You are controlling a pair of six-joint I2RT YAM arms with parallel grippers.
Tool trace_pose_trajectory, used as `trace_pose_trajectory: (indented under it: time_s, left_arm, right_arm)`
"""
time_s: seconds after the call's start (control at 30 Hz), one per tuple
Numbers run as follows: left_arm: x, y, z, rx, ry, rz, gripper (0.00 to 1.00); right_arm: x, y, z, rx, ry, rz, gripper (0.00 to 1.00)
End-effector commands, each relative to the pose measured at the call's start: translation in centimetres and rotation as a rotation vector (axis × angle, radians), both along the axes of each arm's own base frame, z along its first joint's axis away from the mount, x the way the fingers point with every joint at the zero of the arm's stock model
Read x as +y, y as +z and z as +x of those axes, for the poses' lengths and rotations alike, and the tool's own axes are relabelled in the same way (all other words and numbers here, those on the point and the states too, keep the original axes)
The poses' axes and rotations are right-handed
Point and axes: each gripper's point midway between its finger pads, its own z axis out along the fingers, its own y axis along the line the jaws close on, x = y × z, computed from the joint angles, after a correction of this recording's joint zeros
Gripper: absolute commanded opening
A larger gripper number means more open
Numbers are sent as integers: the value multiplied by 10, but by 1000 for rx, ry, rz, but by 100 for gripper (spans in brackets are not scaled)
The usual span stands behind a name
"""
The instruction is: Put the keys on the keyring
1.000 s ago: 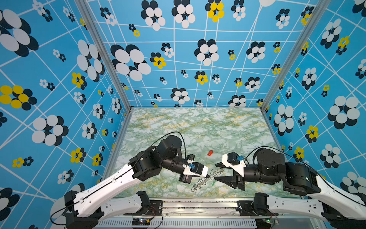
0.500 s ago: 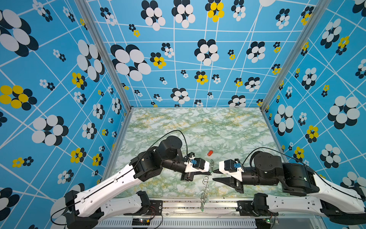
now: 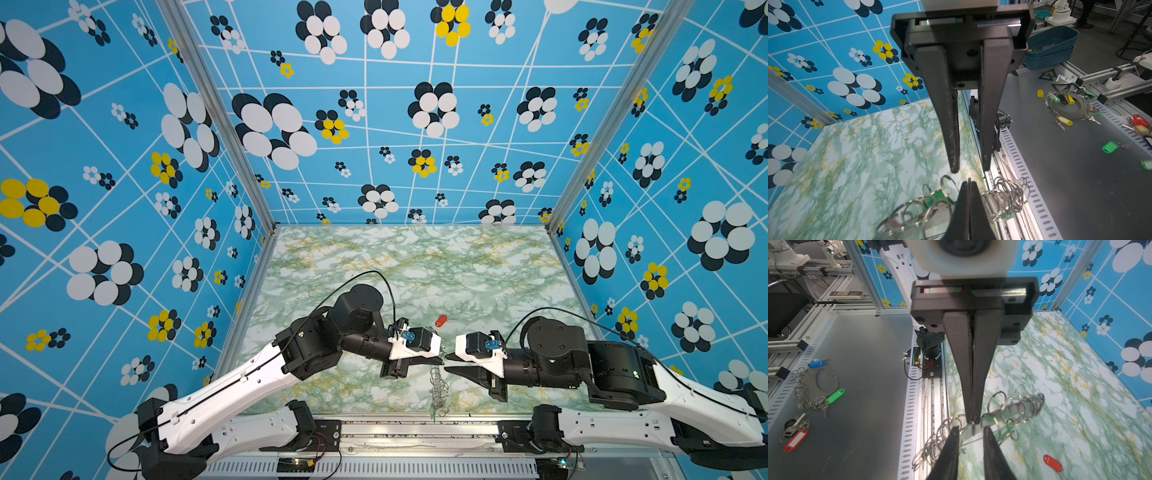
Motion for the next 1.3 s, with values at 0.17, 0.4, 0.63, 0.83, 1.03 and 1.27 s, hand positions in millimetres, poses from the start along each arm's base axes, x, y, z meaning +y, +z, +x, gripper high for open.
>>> trace_pose_trajectory:
  time_s: [0.17, 0.4, 0.63, 0.83, 1.03, 1.27]
  left_arm:
    - [-1, 32, -2, -37, -4, -95, 0]
    - [-1, 36, -3, -37, -4, -111, 0]
    - [-2, 37, -6, -34, -16, -108, 0]
    - [-4, 40, -9, -37, -28, -114, 0]
    - [-6, 41, -11, -30, -40, -118, 0]
    - [-8, 40, -9, -19, -21, -125, 0]
  right_arm:
    - [3, -13, -1, 7, 4, -35, 22]
    - [2, -16, 2, 10, -14, -37, 22]
    - [2, -4, 5, -12, -27, 17, 19]
    - [5, -4, 6, -7, -34, 24, 7]
    - [7, -2, 4, -3, -24, 30, 0]
    - [-5, 13, 9, -30, -67, 116, 0]
